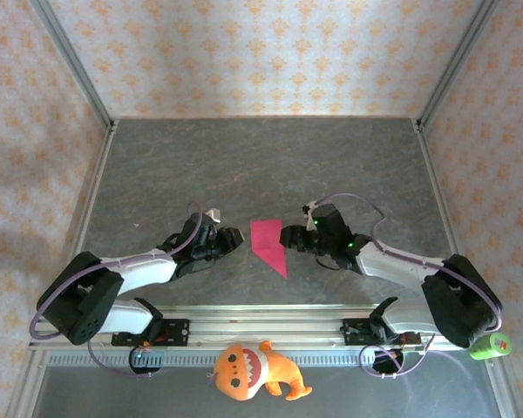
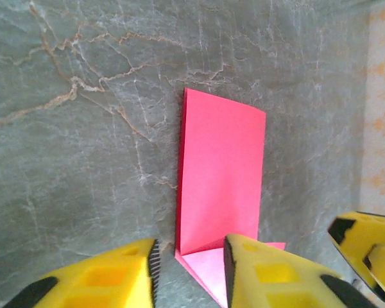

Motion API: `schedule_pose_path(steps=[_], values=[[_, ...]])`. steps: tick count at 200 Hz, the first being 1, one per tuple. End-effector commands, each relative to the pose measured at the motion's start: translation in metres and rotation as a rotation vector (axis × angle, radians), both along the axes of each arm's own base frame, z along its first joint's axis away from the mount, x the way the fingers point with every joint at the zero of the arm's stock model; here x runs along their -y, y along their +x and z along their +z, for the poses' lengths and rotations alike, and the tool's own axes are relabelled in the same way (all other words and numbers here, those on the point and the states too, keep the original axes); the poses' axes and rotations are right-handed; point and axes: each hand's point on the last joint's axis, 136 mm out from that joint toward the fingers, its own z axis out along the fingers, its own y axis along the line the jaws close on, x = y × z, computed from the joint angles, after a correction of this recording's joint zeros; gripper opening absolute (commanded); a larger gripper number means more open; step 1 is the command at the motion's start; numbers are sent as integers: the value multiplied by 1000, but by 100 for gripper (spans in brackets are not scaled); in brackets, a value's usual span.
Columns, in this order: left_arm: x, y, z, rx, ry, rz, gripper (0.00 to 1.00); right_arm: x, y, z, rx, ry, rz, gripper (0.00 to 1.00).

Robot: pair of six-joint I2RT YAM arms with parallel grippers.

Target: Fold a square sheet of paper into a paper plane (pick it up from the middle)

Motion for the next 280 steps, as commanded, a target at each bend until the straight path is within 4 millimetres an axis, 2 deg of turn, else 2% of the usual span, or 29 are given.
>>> schedule_pose_path(steps=[1,10,25,60,86,120,133,182,218,280], values=[[12,7,12,44,-68,-42,36,-11,-4,-7,-92,117,10,52],[16,9,14,41,-85,-60,38,-16,-7,-12,-120,132,32,52],[23,12,14,34,-98,-83,39,-22,-10,-16,-144,151,63,47],[29,15,9,13,-106,-101,40,-21,-11,-28,-166,116,78,41],[29,16,6,-1,-109,-93,40,-20,-15,-45,-216,75,90,28],[30,19,6,-5,-108,-87,41,-22,-19,-43,-211,93,115,7],[32,20,6,-8,-111,-88,42,-20,-18,-40,-195,85,119,4],[40,25,6,-18,-131,-114,61,-17,-18,-27,-155,127,133,0],[43,28,6,-20,-139,-120,64,-16,-20,-23,-141,161,149,0],[50,31,3,-41,-114,-157,65,1,-18,-20,-143,231,111,0]])
